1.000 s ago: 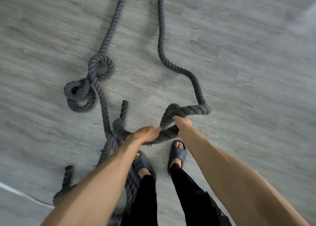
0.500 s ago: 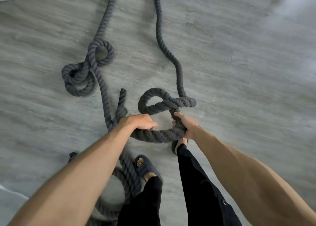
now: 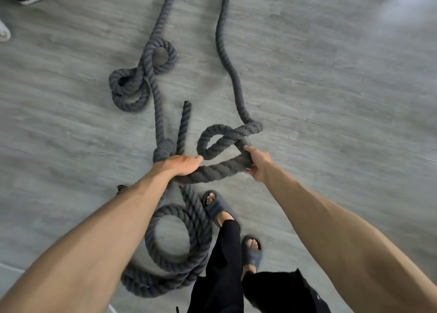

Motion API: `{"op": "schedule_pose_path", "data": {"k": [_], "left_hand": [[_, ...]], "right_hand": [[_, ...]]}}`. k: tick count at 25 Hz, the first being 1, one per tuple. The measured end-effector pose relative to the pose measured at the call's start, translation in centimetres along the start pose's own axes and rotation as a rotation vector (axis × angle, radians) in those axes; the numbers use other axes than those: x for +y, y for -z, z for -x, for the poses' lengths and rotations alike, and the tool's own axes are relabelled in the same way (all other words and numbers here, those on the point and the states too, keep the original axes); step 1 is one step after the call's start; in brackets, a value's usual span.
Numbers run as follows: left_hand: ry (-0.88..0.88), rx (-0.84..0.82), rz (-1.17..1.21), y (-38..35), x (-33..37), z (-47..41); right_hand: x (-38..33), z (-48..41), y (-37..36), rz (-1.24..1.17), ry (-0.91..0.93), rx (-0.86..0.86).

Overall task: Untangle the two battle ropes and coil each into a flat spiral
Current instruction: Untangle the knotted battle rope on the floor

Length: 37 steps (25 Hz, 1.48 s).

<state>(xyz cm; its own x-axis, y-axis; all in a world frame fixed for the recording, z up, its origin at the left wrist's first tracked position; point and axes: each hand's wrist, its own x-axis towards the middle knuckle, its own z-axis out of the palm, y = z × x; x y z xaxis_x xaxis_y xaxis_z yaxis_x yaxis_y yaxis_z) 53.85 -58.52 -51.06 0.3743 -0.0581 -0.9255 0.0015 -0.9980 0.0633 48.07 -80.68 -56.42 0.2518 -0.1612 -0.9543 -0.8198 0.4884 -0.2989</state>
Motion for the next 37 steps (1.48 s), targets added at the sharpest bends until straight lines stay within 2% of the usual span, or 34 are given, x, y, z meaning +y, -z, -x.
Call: {"op": "schedule_pose_path", "data": {"k": [2,4,5,9,12,14,17,19,21,24,25,28,31,34,35,37], "left_hand": [[-0.014,-0.018,0.088,-3.3,1.0,0.8],[-0.035,-0.132,0.168,-7.5,2.6,2.6],[-0.042,-0.212,0.189,-10.3,3.2,3.4],[-0.044,-0.323,0.339,-20.2,3.2,5.8],[-0.099,-0.414,0.419,-22.5,2.7,8.1],[-0.101,-0.346,0.429,-22.8,2.5,9.4],[-0.089,-0.424,0.795,-24.0,0.2,9.9],[-0.059,-0.355,0.948,-25.4,-1.8,9.3],[0.000,-0.204,0.925,-27.0,-3.7,8.6],[-0.031,0.006,0.712,-28.7,-6.2,8.5],[-0.050,0.030,0.669,-29.1,-7.1,8.7],[-0.080,0.009,0.751,-30.7,-9.7,9.8],[-0.050,-0.069,1.120,-33.0,-11.9,10.9],[-0.021,-0.229,1.466,-34.0,-14.2,11.5],[-0.035,-0.284,1.524,-34.2,-15.0,12.0],[-0.090,-0.273,1.527,-35.2,-16.2,12.7]], "right_hand": [[2.6,0.7,-0.3,0.074,-0.034,-0.035],[5.4,1.5,-0.2,0.199,-0.079,-0.057],[6.8,1.8,0.4,0.272,-0.077,-0.034],[11.6,2.6,3.9,0.492,-0.040,0.010],[15.3,2.8,4.7,0.419,-0.042,0.022],[17.1,3.9,4.4,0.325,-0.016,0.019],[20.0,5.6,5.3,0.313,0.011,0.055],[23.0,6.6,6.5,0.242,0.003,0.014],[26.7,8.5,7.0,0.148,-0.042,-0.061],[33.0,11.8,5.8,0.081,-0.060,-0.181],[35.1,12.9,5.2,0.101,-0.036,-0.198],[41.5,15.7,2.9,0.220,0.067,-0.285],[46.7,18.6,0.5,0.260,0.105,-0.414],[49.3,20.7,-1.0,0.259,0.151,-0.513],[49.9,21.1,-1.2,0.268,0.164,-0.532],[51.3,21.8,-1.4,0.263,0.155,-0.571]]}}
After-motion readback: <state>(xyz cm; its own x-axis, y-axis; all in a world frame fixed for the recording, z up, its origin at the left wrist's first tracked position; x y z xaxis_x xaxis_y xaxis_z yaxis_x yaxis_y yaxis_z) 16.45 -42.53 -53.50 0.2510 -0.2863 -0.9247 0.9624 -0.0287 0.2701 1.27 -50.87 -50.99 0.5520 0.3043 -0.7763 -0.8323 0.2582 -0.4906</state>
